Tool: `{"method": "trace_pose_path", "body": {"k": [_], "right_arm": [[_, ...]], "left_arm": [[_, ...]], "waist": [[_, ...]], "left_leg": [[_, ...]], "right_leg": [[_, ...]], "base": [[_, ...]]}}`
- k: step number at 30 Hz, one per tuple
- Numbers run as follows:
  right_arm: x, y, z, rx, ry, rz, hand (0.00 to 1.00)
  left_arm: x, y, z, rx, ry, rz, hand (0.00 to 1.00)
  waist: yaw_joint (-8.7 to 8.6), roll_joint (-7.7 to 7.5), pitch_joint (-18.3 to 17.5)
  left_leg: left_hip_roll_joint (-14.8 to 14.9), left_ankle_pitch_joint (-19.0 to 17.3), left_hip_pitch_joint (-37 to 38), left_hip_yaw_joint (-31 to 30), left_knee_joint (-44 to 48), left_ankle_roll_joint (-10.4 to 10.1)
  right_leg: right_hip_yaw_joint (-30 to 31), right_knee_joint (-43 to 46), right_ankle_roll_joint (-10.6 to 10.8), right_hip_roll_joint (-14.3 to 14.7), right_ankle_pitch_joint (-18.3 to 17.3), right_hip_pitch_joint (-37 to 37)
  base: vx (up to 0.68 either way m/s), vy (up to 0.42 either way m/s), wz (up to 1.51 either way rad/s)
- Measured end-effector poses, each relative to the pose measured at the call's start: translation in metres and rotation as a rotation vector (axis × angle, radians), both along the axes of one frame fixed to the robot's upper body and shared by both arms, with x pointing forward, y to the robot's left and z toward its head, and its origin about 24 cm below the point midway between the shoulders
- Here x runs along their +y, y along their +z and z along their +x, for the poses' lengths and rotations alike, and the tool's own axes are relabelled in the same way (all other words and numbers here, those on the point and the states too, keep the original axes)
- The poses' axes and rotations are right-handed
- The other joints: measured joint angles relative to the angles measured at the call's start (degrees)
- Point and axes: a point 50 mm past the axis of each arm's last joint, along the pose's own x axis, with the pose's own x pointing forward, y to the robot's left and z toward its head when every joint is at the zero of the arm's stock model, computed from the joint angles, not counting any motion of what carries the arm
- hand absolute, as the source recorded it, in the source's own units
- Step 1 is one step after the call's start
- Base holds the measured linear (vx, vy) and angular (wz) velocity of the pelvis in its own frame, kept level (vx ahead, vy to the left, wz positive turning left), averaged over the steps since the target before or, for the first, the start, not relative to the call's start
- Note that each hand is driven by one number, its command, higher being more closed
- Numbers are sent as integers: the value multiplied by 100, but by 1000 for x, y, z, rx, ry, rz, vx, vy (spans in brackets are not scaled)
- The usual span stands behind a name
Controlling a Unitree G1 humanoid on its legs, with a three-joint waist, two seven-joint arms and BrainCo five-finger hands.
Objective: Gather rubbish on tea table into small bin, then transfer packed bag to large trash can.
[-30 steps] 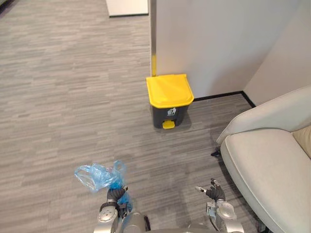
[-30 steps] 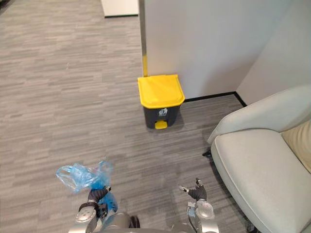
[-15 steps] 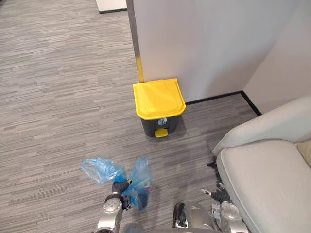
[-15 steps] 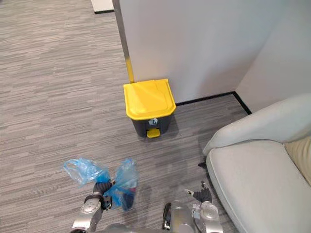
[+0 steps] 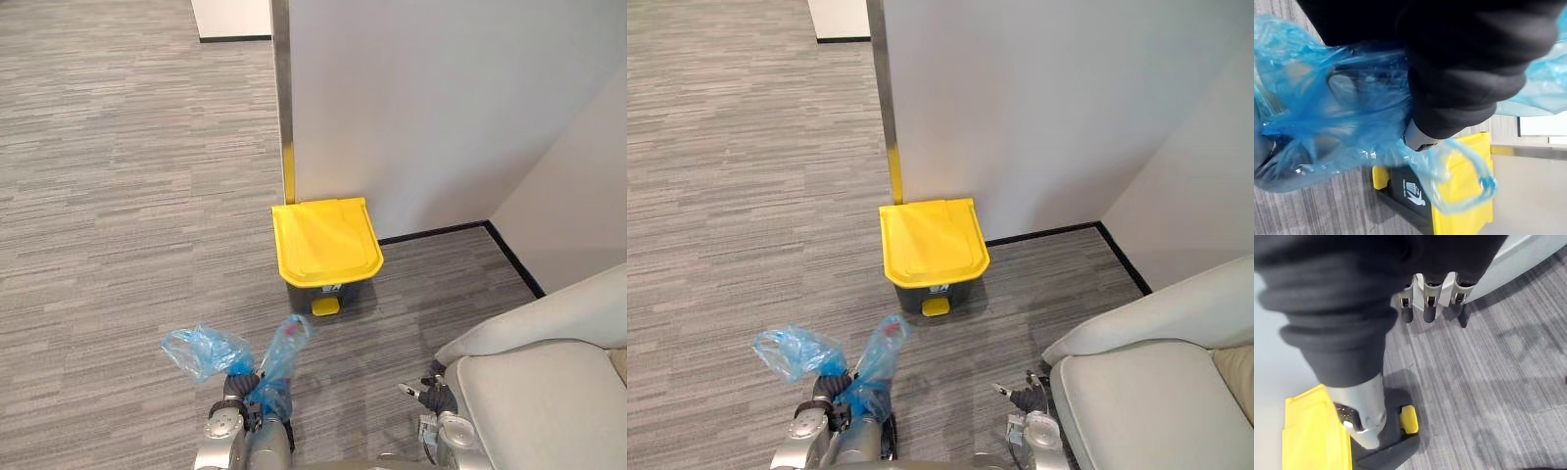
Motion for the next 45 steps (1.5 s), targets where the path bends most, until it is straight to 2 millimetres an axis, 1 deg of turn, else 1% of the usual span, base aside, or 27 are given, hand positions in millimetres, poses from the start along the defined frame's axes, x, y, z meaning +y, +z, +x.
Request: {"method": "trace_pose_path", "body": {"k": [1, 2, 3, 5, 7, 8, 9, 10, 11, 12, 13, 14, 15, 16, 18, 21, 25, 26, 28, 32, 36, 39, 41, 45], "right_arm": [[2, 1, 1, -5, 6, 2, 0], [3, 1, 2, -10, 9, 5, 0], [6, 1, 1, -6, 17, 8, 0], [7, 1, 2, -5, 33, 1, 0], [7, 1, 2, -5, 39, -5, 0], [7, 1, 2, -3, 39, -5, 0], [7, 0, 2, -3, 40, -4, 0], [7, 0, 1, -1, 39, -4, 0], [5, -1, -1, 11, 37, -9, 0], [2, -4, -3, 30, 39, -16, 0], [0, -3, -1, 27, 38, -21, 0], [-1, -3, -1, 26, 32, -21, 0], [-5, -3, -2, 27, 13, -23, 0], [-6, -3, -3, 29, 8, -24, 0], [-9, -5, -8, 41, -2, -27, 0], [-10, -6, -13, 51, -19, -24, 0], [-10, -12, -22, 88, -36, -12, 0], [-11, -13, -25, 94, -44, -12, 0], [-13, -14, -29, 104, -59, -9, 0], [-13, -14, -31, 105, -70, 0, 0], [-19, -14, -33, 104, -115, -1, 0], [-21, -14, -35, 106, -132, 0, 0], [-23, -15, -38, 112, -138, -4, 0], [-24, -16, -44, 127, -142, -6, 0]], "left_arm": [[1, 0, -1, 2, -2, 4, 100], [3, 1, 0, 0, -4, 14, 100], [8, 1, 0, -1, -7, 32, 100], [12, 2, 0, 2, -5, 49, 100], [11, 2, 0, 1, -2, 48, 100], [10, 1, 0, 3, -3, 46, 100], [10, -1, -2, 13, -2, 45, 100], [12, -1, -2, 15, -1, 49, 100], [11, -3, -2, 25, 2, 45, 100], [8, -5, -3, 39, 6, 32, 100], [5, -7, -4, 43, 10, 21, 100], [3, -7, -3, 47, 9, 16, 100], [-2, -9, -1, 52, 6, 3, 100], [-6, -9, -1, 51, 6, -9, 100], [-9, -10, -2, 53, 7, -19, 100], [-8, -12, -5, 67, 17, -21, 100], [-7, -14, -8, 83, 22, -21, 100], [-6, -15, -10, 88, 25, -20, 100], [-6, -16, -10, 91, 29, -20, 100], [-1, -15, -11, 91, 32, -7, 100], [6, -16, -14, 100, 33, 11, 100], [7, -16, -15, 102, 33, 15, 100], [6, -16, -15, 102, 31, 12, 100], [4, -17, -16, 109, 29, 8, 100]], "waist": [[-15, 15, 9], [-17, 19, 10], [-18, 16, 8], [-30, 19, 12], [-74, 28, 16], [-104, 24, 18], [-164, -11, -3], [-178, -135, -53], [-182, -40, -50], [-155, 79, -60], [-164, 125, -75], [-184, 126, -76], [-186, 125, -74], [-188, 128, -77], [-184, 129, -79], [-179, 166, -119], [-164, 167, -151], [-178, 168, -151], [-179, 171, -152], [-180, 180, -158], [-160, 278, -224], [-158, 294, -233], [-168, 287, -236], [-188, 253, -240]], "left_leg": [[-46, -128, 184, 49, -6, 43], [-53, -208, 296, 64, -6, 76], [-52, -272, 432, 53, -41, 80], [-52, -292, 637, 20, -211, 51], [-40, -294, 769, -70, -300, 40], [-30, -293, 816, -148, -304, 35], [-25, -306, 869, -229, -279, -4], [-47, -400, 903, -320, -193, -200], [-3, -474, 906, -427, -153, -325], [115, -475, 914, -583, -227, -387], [167, -437, 960, -704, -404, -453], [174, -393, 982, -766, -507, -516], [190, -302, 1077, -824, -704, -648], [197, -208, 1152, -880, -859, -667], [204, -98, 1277, -912, -1084, -692], [234, 28, 1380, -922, -1325, -699], [148, 298, 1350, -1002, -1607, -617], [83, 385, 1342, -1090, -1684, -597], [39, 494, 1339, -1239, -1788, -583], [-62, 662, 1176, -1508, -1820, -588], [-95, 901, 1054, -1705, -2006, -611], [-85, 913, 1029, -1700, -2006, -607], [-76, 897, 1014, -1647, -2017, -580], [10, 891, 1049, -1153, -2132, -583]], "right_leg": [[114, 780, 227, -111, 183, -309], [147, 1312, 304, -150, 250, -522], [131, 1749, 251, -159, 213, -768], [24, 1927, 146, -100, 118, -1090], [-56, 1761, 69, 22, 69, -1372], [-46, 1479, 64, 91, 72, -1460], [-14, 962, 35, 151, 112, -1538], [18, 160, -93, 172, 505, -1536], [-61, 220, -136, 245, 488, -1466], [-89, 105, -205, 407, 531, -1374], [-170, -27, -232, 491, 546, -1324], [-213, -73, -253, 508, 558, -1306], [-265, -201, -283, 550, 576, -1233], [-338, -359, -346, 570, 617, -1127], [-384, -581, -362, 600, 667, -956], [-447, -986, -348, 661, 875, -726], [-532, -1487, -287, 605, 1193, -596], [-614, -1622, -268, 567, 1262, -527], [-747, -1748, -264, 547, 1330, -439], [-1028, -1803, -268, 451, 1363, -417], [-1318, -1915, -267, 361, 1356, -405], [-1351, -1931, -272, 363, 1348, -400], [-1321, -1984, -266, 378, 1345, -392], [-1119, -2065, -225, 390, 1330, -413]], "base": [[250, 130, -14], [287, 107, -6], [187, 28, -1], [226, -39, 9], [211, -119, 25], [203, -187, 34], [245, -249, 42], [209, -229, 37], [176, -187, 16], [136, -162, 5], [110, -141, 3], [99, -149, 16], [81, -122, 21], [66, -101, 20], [26, -49, 16], [-11, 15, 8], [-53, 45, 17], [-84, 34, 32], [-77, -3, 42], [-100, -12, 44], [-128, -35, 35], [-74, -26, 8], [-46, 3, -3], [14, 19, -1]]}}
